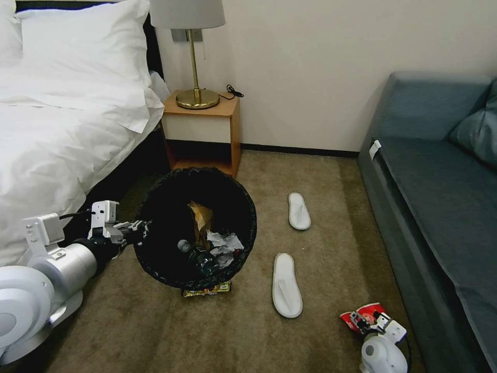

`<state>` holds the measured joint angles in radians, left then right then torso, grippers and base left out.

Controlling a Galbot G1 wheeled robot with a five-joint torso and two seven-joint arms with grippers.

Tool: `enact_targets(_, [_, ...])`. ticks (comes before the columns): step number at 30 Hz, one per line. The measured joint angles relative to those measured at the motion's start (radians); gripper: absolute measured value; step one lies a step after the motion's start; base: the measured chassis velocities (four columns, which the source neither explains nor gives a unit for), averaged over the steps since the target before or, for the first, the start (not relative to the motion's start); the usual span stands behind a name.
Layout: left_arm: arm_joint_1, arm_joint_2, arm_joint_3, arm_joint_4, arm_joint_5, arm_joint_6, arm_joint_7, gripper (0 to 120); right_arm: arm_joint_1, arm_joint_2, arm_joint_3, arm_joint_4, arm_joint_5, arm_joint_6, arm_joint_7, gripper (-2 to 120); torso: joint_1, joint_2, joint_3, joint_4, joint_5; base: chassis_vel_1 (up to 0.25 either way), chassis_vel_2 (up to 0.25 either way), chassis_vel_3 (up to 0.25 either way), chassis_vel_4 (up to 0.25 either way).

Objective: Pick up the trash bin, then pick up the garbage on the floor and place it into the trash bin.

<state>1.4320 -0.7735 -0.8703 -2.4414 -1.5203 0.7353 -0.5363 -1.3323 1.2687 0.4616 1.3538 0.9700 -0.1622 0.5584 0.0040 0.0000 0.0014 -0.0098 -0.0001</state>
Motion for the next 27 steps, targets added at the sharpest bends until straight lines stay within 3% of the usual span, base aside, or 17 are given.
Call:
enact_targets(6, [0.001,-0.005,-0.002,0.006,0.001,0.0,0.002,3,0.013,0.001,-0.02,-0.013,0.006,0.022,0.022,66,0.0,0.0,0.0,-0.0001,-0.0005,0.0,0.0,0.0,0.0])
enact_targets(9, [0.001,-0.005,-0.002,0.006,0.001,0.0,0.002,3,0.013,0.0,-0.021,-0.012,0.006,0.022,0.022,63,0.0,0.0,0.0,0.0,-0.0001,0.0,0.0,0.0,0.0])
enact_targets(11, [-0.001,-0.006,-0.001,0.01,0.002,0.0,0.003,3,0.013,-0.004,-0.023,-0.002,0.006,0.022,0.026,50,0.0,0.0,0.0,0.0003,0.0003,0.0,0.0,0.0,0.0])
enact_targets(12, [-0.001,-0.006,-0.001,0.01,0.002,0.0,0.003,3,0.013,-0.004,-0.023,-0.002,0.006,0.022,0.026,50,0.0,0.0,0.0,0.0003,0.0003,0.0,0.0,0.0,0.0])
enact_targets(17, [-0.017,-0.006,0.013,0.018,0.008,0.0,0.003,3,0.023,-0.003,-0.023,0.006,0.002,0.023,0.046,26,0.0,0.0,0.0,0.0001,0.0001,0.0,0.0,0.0,0.0])
enact_targets(21, [-0.019,-0.006,0.016,0.018,0.008,0.0,0.003,3,0.029,0.001,-0.021,0.005,-0.006,0.025,0.051,18,0.0,0.0,0.0,0.0001,0.0002,0.0,0.0,0.0,0.0])
enact_targets(25, [-0.02,-0.004,0.017,0.018,0.008,0.0,0.003,3,0.032,-0.004,-0.021,0.01,-0.035,0.036,0.041,1,0.0,0.0,0.0,0.0001,0.0002,0.0,0.0,0.0,0.0])
enact_targets(27, [-0.022,-0.004,0.02,0.019,0.009,0.0,0.003,3,0.03,-0.009,-0.021,0.022,-0.049,0.039,0.031,0,0.0,0.0,0.0,0.0,0.0001,0.0,0.0,0.0,0.0])
